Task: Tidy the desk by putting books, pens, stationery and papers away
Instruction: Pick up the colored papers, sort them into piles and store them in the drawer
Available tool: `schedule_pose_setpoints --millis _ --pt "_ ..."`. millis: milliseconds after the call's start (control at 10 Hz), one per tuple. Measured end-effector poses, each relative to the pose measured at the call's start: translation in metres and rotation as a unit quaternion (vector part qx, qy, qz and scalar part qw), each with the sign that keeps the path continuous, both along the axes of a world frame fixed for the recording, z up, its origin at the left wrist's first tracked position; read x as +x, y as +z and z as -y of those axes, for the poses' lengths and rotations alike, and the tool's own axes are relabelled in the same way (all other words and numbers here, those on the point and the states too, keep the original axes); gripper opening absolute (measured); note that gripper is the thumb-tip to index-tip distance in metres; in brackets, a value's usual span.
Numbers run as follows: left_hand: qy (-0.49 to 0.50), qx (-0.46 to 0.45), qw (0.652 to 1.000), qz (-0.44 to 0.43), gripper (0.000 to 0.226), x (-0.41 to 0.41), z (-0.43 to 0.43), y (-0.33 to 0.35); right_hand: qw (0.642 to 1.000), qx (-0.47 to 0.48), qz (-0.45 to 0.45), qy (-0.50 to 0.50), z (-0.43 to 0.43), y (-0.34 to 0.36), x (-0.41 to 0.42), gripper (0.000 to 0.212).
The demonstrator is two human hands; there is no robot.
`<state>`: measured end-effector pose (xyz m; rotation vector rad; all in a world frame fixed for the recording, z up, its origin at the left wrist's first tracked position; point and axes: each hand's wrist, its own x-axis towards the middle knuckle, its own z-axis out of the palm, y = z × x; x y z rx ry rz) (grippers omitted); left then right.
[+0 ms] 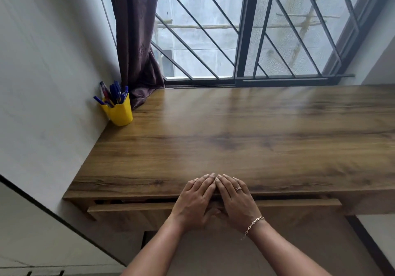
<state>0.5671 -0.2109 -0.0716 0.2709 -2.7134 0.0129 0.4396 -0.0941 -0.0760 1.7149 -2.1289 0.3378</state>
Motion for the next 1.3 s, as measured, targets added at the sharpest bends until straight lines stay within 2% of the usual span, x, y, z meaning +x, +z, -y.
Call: schedule_pose_setpoints --millis 300,600,800,1000,1200,1300 --pt "0.014 0.013 0.999 -0.041 0.052 -0.008 -0.001 -0.001 0.999 -0.045 0.005 -0.012 0.009 0.001 -0.001 0.063" --pt "0.03 -0.028 0.995 -0.086 0.035 -0.016 -0.004 -0.005 0.999 -0.037 0.005 -0.026 0.017 0.003 -0.001 0.053" --pt "0.028 -0.048 0.995 -0.08 0.033 -0.018 -0.004 -0.003 0.999 -0.037 0.017 -0.018 0.018 0.003 0.002 0.066" --pt "0.016 -0.078 0.994 -0.077 0.029 -0.029 0.001 0.008 0.999 -0.022 0.016 -0.031 0.015 0.013 -0.001 0.05" --pt "0.007 -0.091 0.993 -0.068 0.04 -0.045 0.005 0.018 1.0 -0.009 0.016 -0.005 0.009 0.023 -0.021 0.034" --pt "-0.004 -0.08 0.995 -0.061 0.041 -0.054 0.001 0.023 1.0 -0.002 0.018 0.005 0.002 0.026 -0.029 0.037"
